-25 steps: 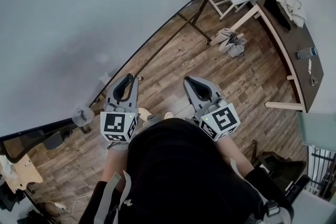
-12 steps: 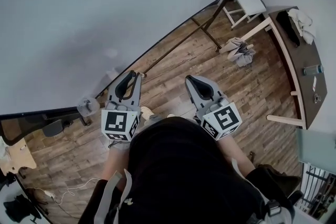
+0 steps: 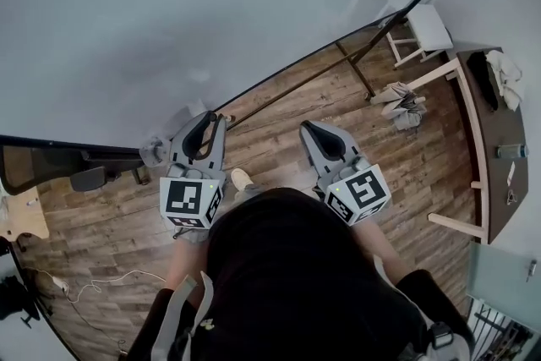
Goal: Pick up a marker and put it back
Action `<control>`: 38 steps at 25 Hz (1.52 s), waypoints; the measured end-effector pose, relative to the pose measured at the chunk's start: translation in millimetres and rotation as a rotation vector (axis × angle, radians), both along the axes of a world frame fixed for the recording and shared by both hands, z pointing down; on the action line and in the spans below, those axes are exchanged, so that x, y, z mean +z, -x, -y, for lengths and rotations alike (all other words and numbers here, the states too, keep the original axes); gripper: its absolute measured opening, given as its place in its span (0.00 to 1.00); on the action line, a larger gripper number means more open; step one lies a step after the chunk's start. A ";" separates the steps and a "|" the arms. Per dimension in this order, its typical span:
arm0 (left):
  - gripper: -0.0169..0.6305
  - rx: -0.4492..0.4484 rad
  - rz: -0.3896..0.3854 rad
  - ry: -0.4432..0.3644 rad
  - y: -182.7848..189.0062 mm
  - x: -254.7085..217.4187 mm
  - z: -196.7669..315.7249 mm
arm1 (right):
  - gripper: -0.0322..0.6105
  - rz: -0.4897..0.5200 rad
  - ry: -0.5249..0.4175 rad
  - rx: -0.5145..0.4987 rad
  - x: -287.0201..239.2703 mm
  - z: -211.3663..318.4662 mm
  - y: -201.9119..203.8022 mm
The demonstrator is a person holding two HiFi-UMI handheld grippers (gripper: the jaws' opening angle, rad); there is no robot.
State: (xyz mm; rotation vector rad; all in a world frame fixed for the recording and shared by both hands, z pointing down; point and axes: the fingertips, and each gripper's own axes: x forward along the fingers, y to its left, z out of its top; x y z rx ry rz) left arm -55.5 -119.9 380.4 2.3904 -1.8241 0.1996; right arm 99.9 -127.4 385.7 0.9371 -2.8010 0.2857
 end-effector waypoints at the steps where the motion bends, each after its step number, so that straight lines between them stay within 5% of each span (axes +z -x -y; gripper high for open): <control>1: 0.14 -0.017 0.003 -0.003 5.9 -1.3 -2.4 | 0.08 0.001 0.000 -0.014 0.5 0.0 5.0; 21: 0.14 -0.325 0.028 -0.022 117.1 -14.8 -59.7 | 0.08 0.010 0.009 -0.267 5.8 -6.5 105.1; 38: 0.14 -0.519 0.023 0.006 171.3 -0.9 -98.6 | 0.08 -0.013 0.030 -0.416 15.0 -12.7 158.3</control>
